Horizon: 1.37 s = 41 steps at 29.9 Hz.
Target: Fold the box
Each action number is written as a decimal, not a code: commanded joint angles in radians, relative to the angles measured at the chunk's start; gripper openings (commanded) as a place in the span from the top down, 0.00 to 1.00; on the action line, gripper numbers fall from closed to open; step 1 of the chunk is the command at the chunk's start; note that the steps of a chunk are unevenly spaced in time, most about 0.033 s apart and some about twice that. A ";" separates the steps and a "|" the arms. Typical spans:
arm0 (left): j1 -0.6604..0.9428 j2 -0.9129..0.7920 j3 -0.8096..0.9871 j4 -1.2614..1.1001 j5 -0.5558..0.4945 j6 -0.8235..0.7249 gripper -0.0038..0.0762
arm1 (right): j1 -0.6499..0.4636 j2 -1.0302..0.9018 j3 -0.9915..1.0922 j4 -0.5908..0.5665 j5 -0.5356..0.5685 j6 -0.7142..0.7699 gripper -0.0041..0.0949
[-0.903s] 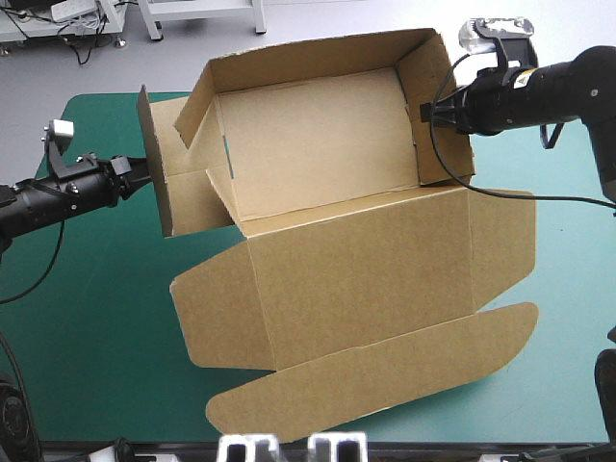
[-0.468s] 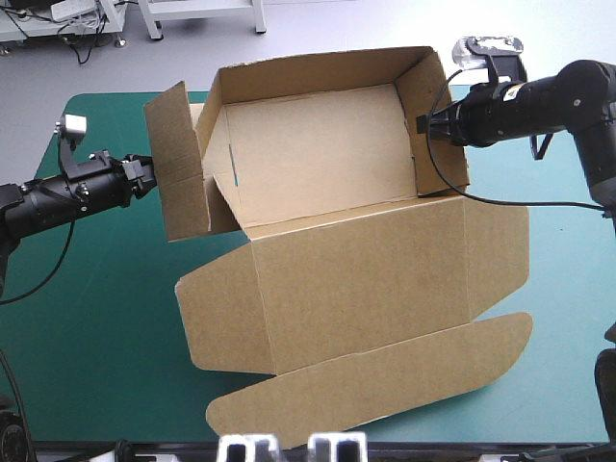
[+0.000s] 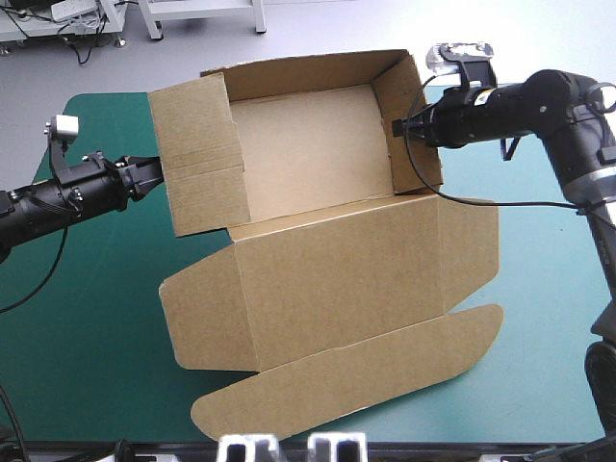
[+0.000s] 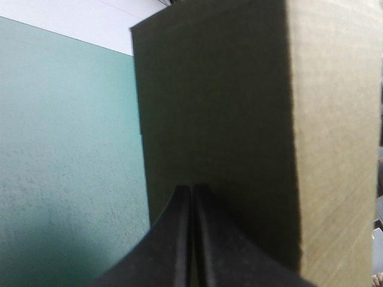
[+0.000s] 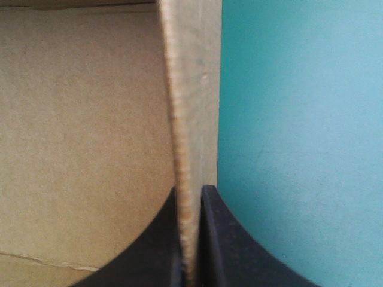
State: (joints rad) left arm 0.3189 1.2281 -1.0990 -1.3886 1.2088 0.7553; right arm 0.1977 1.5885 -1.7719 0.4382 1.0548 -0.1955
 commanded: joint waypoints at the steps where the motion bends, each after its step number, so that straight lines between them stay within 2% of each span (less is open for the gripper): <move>1: -0.006 -0.044 -0.031 -0.081 0.084 -0.011 0.96 | 0.027 -0.015 -0.024 0.051 -0.085 0.004 0.96; 15: -0.006 -0.051 -0.031 -0.065 0.084 -0.016 0.95 | 0.070 0.046 -0.024 0.063 -0.156 0.004 0.96; 18: -0.006 -0.051 -0.031 -0.057 0.084 -0.012 0.86 | 0.073 0.058 -0.024 0.072 -0.168 0.004 0.96; 24: -0.006 -0.051 -0.031 -0.019 0.082 -0.011 0.54 | 0.075 0.080 -0.024 0.084 -0.196 0.004 0.96; 26: -0.006 -0.051 -0.031 -0.017 0.082 -0.011 0.50 | 0.075 0.083 -0.024 0.090 -0.198 0.004 0.96; 34: -0.006 -0.051 -0.031 0.071 0.046 -0.011 0.50 | 0.110 0.083 -0.024 0.134 -0.200 -0.035 0.96; 41: -0.006 -0.051 -0.031 0.100 0.034 -0.029 0.50 | 0.210 0.083 -0.024 0.052 -0.220 -0.004 0.96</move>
State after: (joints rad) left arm 0.3189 1.1989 -1.0990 -1.2249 1.2170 0.7441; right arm 0.3707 1.7230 -1.7659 0.4484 0.8809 -0.2168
